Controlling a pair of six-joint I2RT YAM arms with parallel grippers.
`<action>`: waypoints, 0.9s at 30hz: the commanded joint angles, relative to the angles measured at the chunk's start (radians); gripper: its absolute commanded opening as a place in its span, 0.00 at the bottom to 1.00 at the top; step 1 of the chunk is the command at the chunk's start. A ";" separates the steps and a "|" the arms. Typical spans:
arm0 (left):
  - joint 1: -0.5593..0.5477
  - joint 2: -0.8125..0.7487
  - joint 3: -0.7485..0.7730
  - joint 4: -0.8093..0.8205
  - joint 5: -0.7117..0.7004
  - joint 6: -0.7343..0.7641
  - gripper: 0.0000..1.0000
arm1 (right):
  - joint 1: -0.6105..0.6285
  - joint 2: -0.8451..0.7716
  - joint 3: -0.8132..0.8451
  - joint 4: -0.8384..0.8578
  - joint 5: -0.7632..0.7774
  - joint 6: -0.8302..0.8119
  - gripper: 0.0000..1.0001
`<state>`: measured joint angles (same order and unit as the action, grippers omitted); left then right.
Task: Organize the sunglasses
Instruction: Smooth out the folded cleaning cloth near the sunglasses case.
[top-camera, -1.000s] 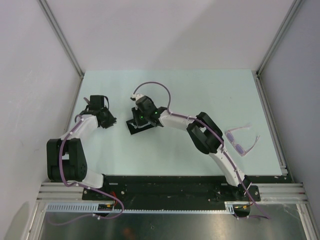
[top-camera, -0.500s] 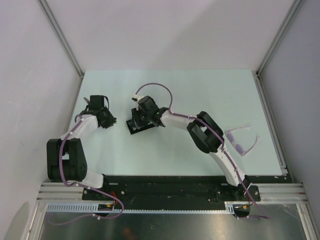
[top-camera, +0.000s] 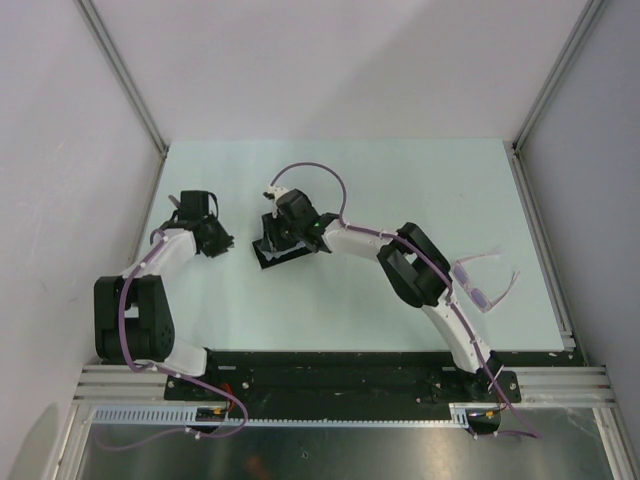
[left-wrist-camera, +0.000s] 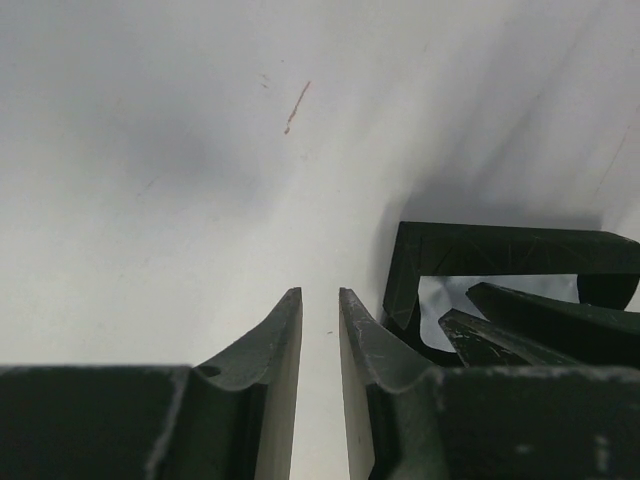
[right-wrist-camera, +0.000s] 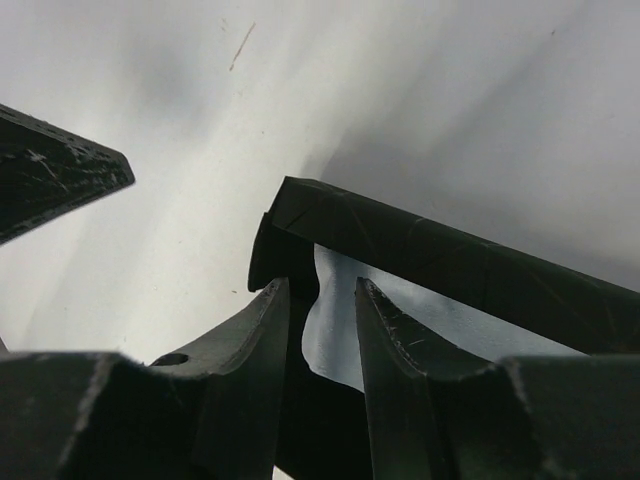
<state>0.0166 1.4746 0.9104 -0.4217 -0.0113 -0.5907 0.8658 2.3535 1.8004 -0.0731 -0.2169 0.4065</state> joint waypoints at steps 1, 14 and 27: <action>0.006 0.001 -0.001 0.018 0.056 0.022 0.26 | 0.018 -0.106 0.008 0.004 0.076 -0.069 0.38; -0.003 0.085 0.051 0.061 0.211 0.026 0.41 | 0.058 -0.148 -0.059 -0.140 0.111 -0.109 0.15; -0.007 0.249 0.206 0.075 0.168 0.021 0.52 | 0.055 -0.206 -0.150 -0.142 0.188 -0.095 0.11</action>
<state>0.0132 1.6451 1.0489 -0.3721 0.1417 -0.5846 0.9249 2.2227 1.6543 -0.2081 -0.0772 0.3134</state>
